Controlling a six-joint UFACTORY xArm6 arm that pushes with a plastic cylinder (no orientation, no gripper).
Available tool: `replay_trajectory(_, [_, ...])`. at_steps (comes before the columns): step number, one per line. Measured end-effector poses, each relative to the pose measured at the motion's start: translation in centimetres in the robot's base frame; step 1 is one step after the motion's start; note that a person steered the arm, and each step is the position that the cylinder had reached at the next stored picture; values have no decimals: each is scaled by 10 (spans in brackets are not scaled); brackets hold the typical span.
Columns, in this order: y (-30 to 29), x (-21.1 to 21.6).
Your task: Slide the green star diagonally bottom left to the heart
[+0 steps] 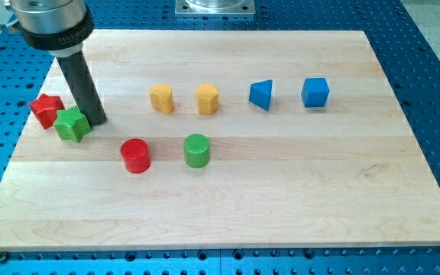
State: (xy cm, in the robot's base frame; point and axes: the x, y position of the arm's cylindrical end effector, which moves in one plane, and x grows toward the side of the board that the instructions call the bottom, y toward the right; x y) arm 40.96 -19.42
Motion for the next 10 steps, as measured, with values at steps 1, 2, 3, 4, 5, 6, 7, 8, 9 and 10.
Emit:
replay_trajectory(1, [-8,-27])
replay_trajectory(2, [-28,-41])
replay_trajectory(3, [-56,-37])
replay_trajectory(4, [-57,-18])
replay_trajectory(5, [-54,25])
replay_trajectory(6, [-27,46])
replay_trajectory(7, [-23,27])
replay_trajectory(8, [2,48])
replay_trajectory(9, [4,57])
replay_trajectory(10, [4,72])
